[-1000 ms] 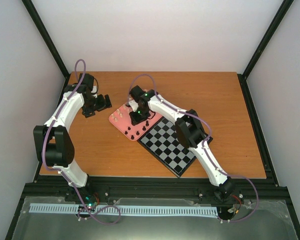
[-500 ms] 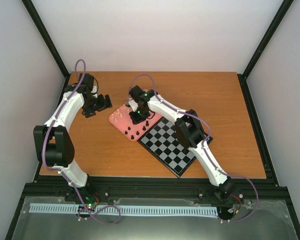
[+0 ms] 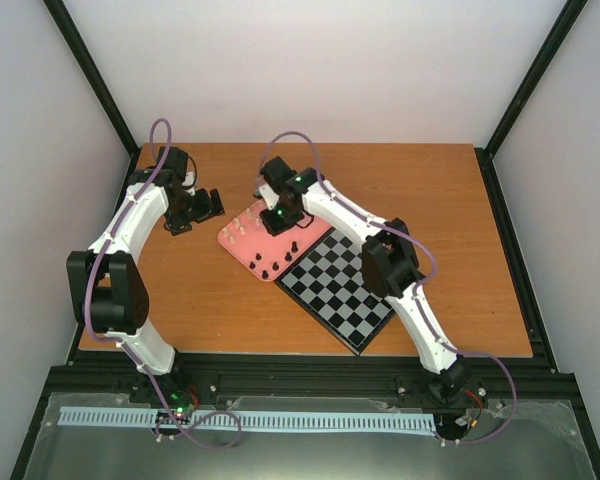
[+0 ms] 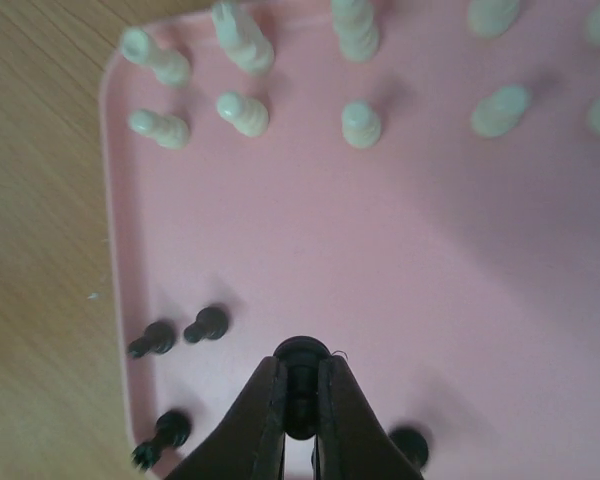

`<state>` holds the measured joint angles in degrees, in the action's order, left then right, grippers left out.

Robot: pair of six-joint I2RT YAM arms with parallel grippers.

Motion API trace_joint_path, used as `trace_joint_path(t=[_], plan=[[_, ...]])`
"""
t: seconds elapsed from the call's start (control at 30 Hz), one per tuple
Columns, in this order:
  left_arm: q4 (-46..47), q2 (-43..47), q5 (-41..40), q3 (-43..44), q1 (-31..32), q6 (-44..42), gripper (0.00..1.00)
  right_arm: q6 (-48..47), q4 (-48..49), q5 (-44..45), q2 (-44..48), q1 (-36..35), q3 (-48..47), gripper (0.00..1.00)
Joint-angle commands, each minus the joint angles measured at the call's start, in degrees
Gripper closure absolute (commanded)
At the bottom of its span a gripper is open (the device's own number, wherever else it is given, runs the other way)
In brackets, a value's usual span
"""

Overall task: Set up the chess pieces on the board
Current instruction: Pick up the chess piece from the storage box, then place the chess piece on the chessboard.

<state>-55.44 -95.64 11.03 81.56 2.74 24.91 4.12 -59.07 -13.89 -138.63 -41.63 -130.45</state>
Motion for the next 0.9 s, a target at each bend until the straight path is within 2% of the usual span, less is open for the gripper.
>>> trace_joint_path(t=[0.0,0.33,0.53,0.67,0.87], plan=[[0.2,-0.1,0.7,0.5,0.2,0.4,0.0,0.3,-3.3,2.0,8.2,1.7,1.6,0.97],[0.1,0.3,0.9,0.6,0.2,0.5,0.0,1.5,-3.4,6.4,35.9,6.4,39.4,0.97],[0.1,0.2,1.3,1.0,0.2,0.6,0.0,6.8,-3.4,4.1,48.6,6.5,57.7,0.97],[0.3,0.0,1.6,0.6,0.2,0.8,0.0,8.6,-2.1,2.8,52.5,6.4,65.8,0.97],[0.3,-0.1,1.3,0.5,0.2,0.7,0.0,9.2,0.1,2.3,54.0,6.2,69.9,0.97]])
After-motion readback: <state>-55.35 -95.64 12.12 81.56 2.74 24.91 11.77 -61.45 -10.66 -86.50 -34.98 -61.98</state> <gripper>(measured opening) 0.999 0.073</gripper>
